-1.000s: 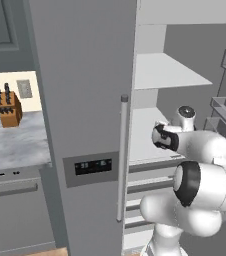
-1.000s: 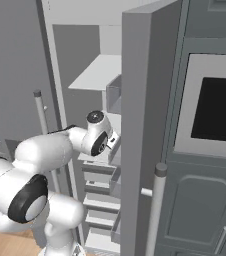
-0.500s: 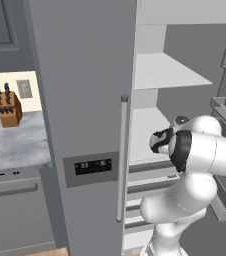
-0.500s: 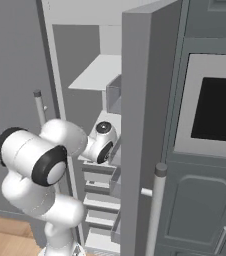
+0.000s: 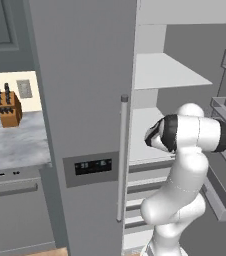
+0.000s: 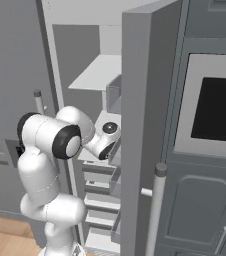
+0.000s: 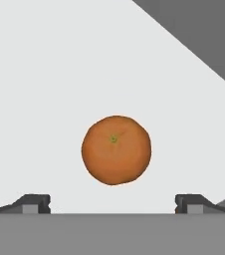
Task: Place the cold items (onion and tangerine) from the fridge in one tupperware on the dining counter. Place the warm items (hot dog and kebab skewer) in the stove area in another tupperware.
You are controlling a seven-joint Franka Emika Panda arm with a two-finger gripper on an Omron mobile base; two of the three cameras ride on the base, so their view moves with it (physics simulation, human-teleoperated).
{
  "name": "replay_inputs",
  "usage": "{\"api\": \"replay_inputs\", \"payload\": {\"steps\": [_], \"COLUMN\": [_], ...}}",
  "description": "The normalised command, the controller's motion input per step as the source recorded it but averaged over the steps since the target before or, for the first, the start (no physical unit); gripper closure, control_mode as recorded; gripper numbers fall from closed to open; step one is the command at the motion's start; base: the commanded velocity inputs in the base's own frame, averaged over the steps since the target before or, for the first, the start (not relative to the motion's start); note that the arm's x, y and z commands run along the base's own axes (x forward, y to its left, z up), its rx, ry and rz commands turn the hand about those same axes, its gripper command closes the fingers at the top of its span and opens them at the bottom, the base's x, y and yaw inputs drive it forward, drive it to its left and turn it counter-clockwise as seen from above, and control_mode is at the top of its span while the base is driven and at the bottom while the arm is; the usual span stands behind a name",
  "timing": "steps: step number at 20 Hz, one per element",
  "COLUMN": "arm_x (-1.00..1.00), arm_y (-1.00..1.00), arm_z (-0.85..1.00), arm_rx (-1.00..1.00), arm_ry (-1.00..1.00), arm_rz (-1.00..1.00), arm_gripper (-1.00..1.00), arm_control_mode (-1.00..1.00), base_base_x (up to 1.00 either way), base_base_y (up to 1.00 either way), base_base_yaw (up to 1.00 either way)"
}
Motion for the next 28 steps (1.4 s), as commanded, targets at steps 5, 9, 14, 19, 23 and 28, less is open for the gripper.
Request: {"api": "replay_inputs", "payload": {"steps": [5, 9, 14, 19, 23, 28], "arm_x": [0.45, 0.42, 0.08, -0.91, -1.0, -1.0], "arm_y": [-0.08, -0.18, -0.21, -0.15, -0.25, -0.03], "arm_z": [-0.45, -0.37, -0.38, -0.04, 0.4, 0.86], "arm_rx": [-0.08, -0.04, -0.02, 0.32, 0.3, 0.01], "arm_ry": [0.0, 0.0, -0.02, -0.25, -0.19, 0.05], "arm_rz": [0.0, 0.0, 0.0, 0.0, 0.0, 0.0], "arm_gripper": [-1.0, -1.0, 1.0, 1.0, 1.0, 1.0], "arm_control_mode": [-1.0, -1.0, -1.0, -1.0, -1.0, -1.0], "base_base_x": [0.0, 0.0, 0.0, 0.0, 0.0, 0.0], "base_base_y": [0.0, 0.0, 0.0, 0.0, 0.0, 0.0], "base_base_yaw": [0.0, 0.0, 0.0, 0.0, 0.0, 0.0]}}
